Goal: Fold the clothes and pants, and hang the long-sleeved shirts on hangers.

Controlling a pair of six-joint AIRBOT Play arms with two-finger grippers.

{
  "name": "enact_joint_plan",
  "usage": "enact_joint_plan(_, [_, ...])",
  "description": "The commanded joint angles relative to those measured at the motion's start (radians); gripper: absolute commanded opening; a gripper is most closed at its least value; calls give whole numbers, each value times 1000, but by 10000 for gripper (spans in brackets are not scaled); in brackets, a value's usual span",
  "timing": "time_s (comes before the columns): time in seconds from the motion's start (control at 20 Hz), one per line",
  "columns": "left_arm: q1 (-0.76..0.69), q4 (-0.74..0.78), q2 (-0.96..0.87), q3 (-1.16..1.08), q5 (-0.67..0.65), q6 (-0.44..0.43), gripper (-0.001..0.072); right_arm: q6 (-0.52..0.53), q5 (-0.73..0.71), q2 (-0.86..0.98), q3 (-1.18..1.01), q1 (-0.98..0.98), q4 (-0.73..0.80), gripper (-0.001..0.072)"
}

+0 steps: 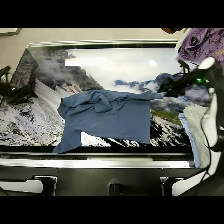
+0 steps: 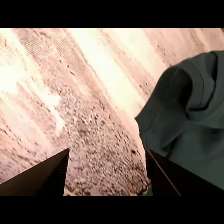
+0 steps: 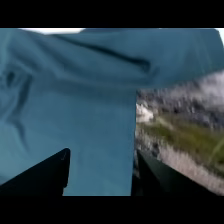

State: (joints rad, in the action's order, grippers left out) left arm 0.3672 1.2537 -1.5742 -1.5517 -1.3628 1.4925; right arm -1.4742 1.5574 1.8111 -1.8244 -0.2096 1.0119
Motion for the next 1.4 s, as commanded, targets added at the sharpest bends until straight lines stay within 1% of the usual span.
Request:
enact_joint_plan(0.0, [146, -92, 192, 275, 14, -48, 550, 81, 19, -158, 256, -114, -64, 490])
enact_joint_plan(0.2, [269, -283, 373, 663, 113, -134, 549, 157, -78, -350, 717, -147, -74, 490])
enact_joint_plan(0.3, [285, -346, 399, 777, 130, -169, 550, 201, -138, -411, 895, -147, -129, 490])
enact_joint_plan(0.4, [280, -370, 396, 838, 135, -189, 549, 241, -192, -444, 1024, -147, -178, 489])
enact_joint_plan(0.55, [269, -375, 396, 866, 153, -188, 548, 286, -258, -451, 1148, -146, -245, 483])
enact_joint_plan(0.7, [259, -391, 396, 866, 169, -187, 548, 289, -305, -451, 1222, -146, -260, 483])
enact_joint_plan(0.85, [254, -394, 396, 866, 186, -184, 548, 303, -327, -451, 1279, -146, -269, 482])
enact_joint_plan(1.05, [248, -402, 396, 866, 198, -184, 548, 330, -393, -451, 1316, -124, -341, 477])
enact_joint_plan(1.1, [248, -402, 396, 866, 203, -184, 548, 330, -415, -451, 1316, -89, -342, 442])
enact_joint_plan(1.15, [248, -402, 396, 866, 205, -184, 548, 326, -448, -451, 1315, -45, -335, 388])
enact_joint_plan(1.2, [248, -402, 396, 866, 205, -184, 548, 294, -493, -451, 1315, -13, -336, 289])
enact_joint_plan(1.25, [248, -409, 396, 866, 205, -185, 548, 273, -537, -451, 1314, 15, -351, 146])
enact_joint_plan(1.3, [248, -413, 394, 866, 206, -186, 548, 273, -561, -452, 1311, 31, -364, 53])
enact_joint_plan(1.35, [244, -417, 388, 866, 211, -194, 548, 273, -568, -455, 1306, 34, -373, 29])
